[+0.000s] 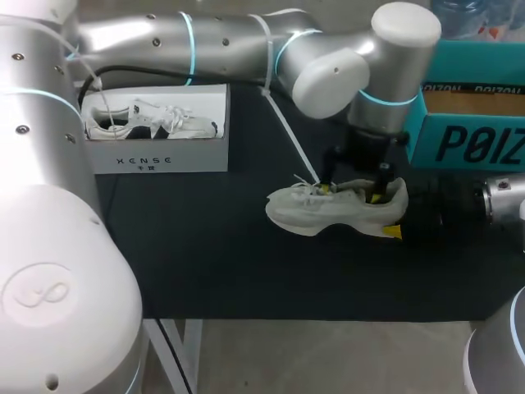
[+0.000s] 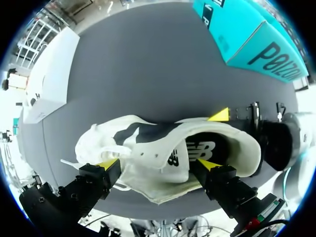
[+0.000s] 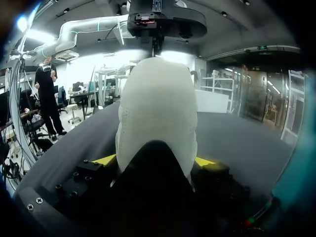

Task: Take the shoe out of the shoebox, open the shoe tongue, remove and reinsert the insole, then place the shoe into the shoebox

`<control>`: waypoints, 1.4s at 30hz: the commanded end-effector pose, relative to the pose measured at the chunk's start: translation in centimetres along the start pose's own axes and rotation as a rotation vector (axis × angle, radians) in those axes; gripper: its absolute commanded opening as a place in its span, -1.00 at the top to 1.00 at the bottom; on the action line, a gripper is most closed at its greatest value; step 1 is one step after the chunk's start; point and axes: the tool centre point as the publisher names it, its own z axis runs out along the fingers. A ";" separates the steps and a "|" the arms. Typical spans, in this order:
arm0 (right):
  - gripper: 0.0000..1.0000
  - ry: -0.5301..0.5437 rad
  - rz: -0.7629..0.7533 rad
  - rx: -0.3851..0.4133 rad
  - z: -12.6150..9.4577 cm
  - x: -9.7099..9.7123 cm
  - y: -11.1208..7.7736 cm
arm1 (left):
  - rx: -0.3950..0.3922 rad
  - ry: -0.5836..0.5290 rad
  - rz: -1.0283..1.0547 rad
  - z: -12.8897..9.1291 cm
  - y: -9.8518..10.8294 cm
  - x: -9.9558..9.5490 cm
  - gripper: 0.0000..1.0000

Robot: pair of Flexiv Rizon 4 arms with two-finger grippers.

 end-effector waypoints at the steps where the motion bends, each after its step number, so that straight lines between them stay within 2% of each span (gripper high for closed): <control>1: 1.00 -0.001 0.000 0.002 0.2 -0.1 -0.3 | -0.007 -0.012 -0.008 0.4 0.0 0.2 1.00; 13: 1.00 -0.001 0.000 0.002 0.2 -0.1 -0.3 | 0.012 -0.022 -0.025 -0.7 0.7 -1.8 1.00; 38: 1.00 -0.001 0.000 0.002 0.2 -0.1 -0.3 | 0.066 0.030 -0.132 -4.3 1.1 -8.4 1.00; 39: 1.00 -0.001 0.000 0.002 0.2 -0.1 -0.3 | 0.062 0.031 -0.133 -4.3 1.1 -8.5 0.92; 40: 1.00 -0.001 0.000 0.002 0.2 -0.1 -0.3 | 0.059 0.027 -0.135 -4.1 1.0 -8.4 0.23; 41: 1.00 -0.001 0.000 0.002 0.2 -0.1 -0.3 | 0.053 0.024 -0.134 -4.0 1.0 -8.3 -1.00; 42: 1.00 -0.001 0.000 0.002 0.2 -0.1 -0.3 | 0.045 0.026 -0.130 -3.9 1.0 -8.1 -1.00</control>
